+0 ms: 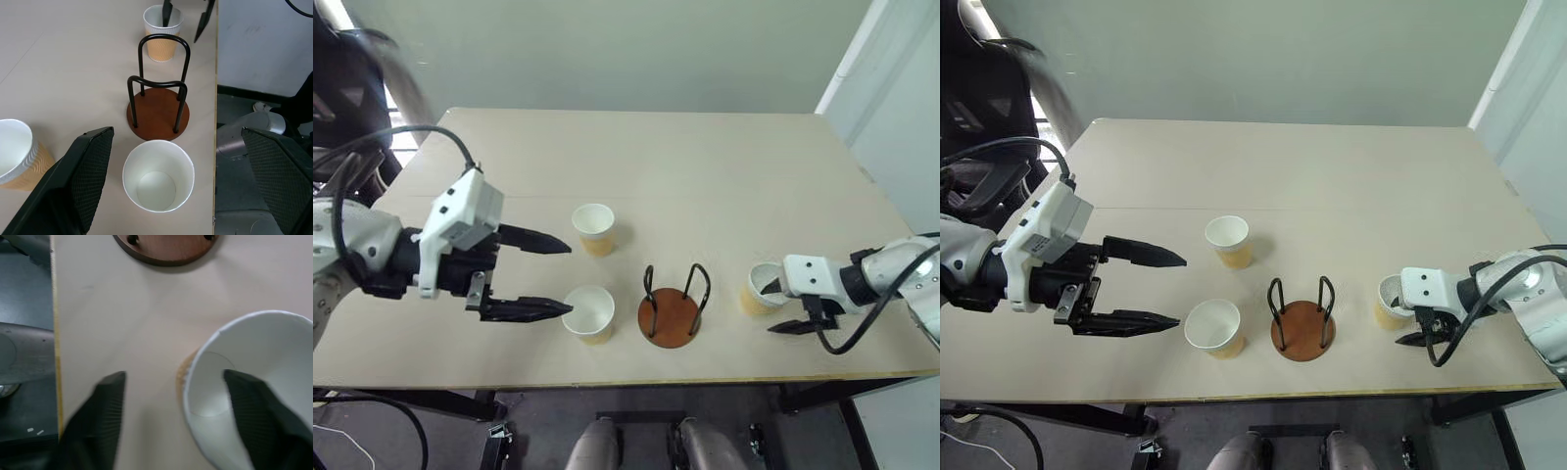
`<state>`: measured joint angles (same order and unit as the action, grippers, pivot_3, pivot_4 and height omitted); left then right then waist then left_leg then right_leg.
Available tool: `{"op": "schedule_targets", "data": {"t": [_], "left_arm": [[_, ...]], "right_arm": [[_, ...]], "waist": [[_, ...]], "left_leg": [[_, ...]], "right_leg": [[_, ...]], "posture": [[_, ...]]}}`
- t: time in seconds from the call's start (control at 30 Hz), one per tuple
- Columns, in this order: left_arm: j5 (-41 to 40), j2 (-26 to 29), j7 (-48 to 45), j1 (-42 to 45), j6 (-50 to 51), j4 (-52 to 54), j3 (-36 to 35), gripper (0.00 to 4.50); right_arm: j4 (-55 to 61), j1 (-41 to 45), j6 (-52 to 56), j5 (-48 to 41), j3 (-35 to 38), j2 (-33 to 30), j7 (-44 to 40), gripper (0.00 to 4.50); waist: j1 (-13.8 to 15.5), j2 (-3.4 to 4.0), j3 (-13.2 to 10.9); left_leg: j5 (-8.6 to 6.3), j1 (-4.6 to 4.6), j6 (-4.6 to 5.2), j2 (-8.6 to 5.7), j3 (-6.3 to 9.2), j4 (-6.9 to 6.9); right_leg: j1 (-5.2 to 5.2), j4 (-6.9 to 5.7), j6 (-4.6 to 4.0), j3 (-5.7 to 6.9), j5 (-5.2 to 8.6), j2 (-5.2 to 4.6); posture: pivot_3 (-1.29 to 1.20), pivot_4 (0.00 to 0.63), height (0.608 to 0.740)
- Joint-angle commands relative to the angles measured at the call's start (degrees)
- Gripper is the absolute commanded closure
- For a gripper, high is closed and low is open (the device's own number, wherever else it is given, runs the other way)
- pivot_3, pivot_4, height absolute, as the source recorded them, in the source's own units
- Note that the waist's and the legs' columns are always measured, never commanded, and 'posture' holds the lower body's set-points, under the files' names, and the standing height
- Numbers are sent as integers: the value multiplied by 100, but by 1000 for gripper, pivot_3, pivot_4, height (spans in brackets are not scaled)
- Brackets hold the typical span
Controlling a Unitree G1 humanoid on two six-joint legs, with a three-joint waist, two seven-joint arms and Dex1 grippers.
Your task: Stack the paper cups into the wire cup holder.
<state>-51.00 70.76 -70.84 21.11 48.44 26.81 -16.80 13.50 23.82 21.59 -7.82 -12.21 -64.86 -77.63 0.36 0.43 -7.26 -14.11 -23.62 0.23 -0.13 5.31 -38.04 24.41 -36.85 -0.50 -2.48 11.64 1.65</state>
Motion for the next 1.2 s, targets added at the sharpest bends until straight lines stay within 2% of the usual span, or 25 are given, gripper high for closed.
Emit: {"op": "schedule_targets", "data": {"t": [0.03, 0.17, 0.2, 0.53, 0.63, 0.83, 0.93, 1.1, 1.2], "left_arm": [[-91, 89, 85, -45, 61, 142, -318, 0], [-101, 87, 128, -156, 77, 185, -413, 0], [-111, 89, 139, -179, 79, 193, -436, 0], [-112, 133, 111, -387, 42, 158, -651, 0], [-57, 207, 42, -445, 18, 45, -818, 0], [80, 224, 12, -627, -78, -5, -859, 0], [127, 176, 21, -753, -112, 71, -860, 0], [81, 162, 71, -842, -53, 172, -972, 0], [40, 179, 83, -942, 3, 248, -1104, 0]], "right_arm": [[-149, 260, -223, 133, 9, 44, -77, 2759], [-254, 394, -326, 186, -22, 100, -177, 4239], [-256, 420, -346, 182, -25, 103, -219, 4475], [-142, 914, -517, -147, 161, 65, -871, 4475], [-425, 2055, -681, -506, 280, 115, -1348, 4475], [-1259, 3749, -1340, -922, -457, 270, -1487, 4475], [-1359, 4428, -1384, -1478, -785, 462, -1487, 4475], [-781, 4615, -1283, -2464, -1283, 528, -1487, 4475], [-649, 4612, -1362, -2591, -1512, 553, -1487, 4475]], "waist": [[-1, 0, 0], [3, 0, 0], [4, 0, 0], [-3, 3, -2], [-21, 15, -9], [-48, 10, -6], [-52, 15, -9], [-41, 12, -7], [-46, 12, -7]], "left_leg": [[0, 0, 0, 0, 0, 0], [0, 1, 0, 0, 0, 0], [0, 1, 0, 0, 0, 1], [-1, 0, -1, 0, -2, 1], [1, 1, -1, 0, -5, -2], [7, 9, 0, 3, -6, 9], [6, 4, 0, 3, -7, 12], [1, -2, 1, 3, -6, 21], [-6, -5, -3, 3, -8, 18]], "right_leg": [[0, -1, 0, 0, 0, 0], [-1, -1, -2, 0, 0, 0], [-1, -1, -2, 0, 0, 0], [1, -2, -14, 0, 4, 0], [4, -4, -29, -2, 11, 0], [8, -8, -71, -11, 30, 7], [15, -8, -73, -13, 29, 7], [20, -10, -79, -11, 34, 8], [22, -7, -81, -12, 35, 7]], "posture": [[0, 150, 740], [0, 150, 740], [0, 150, 740], [0, 150, 740], [0, 150, 740], [0, 150, 740], [0, 150, 740], [0, 150, 740], [0, 150, 740]]}}
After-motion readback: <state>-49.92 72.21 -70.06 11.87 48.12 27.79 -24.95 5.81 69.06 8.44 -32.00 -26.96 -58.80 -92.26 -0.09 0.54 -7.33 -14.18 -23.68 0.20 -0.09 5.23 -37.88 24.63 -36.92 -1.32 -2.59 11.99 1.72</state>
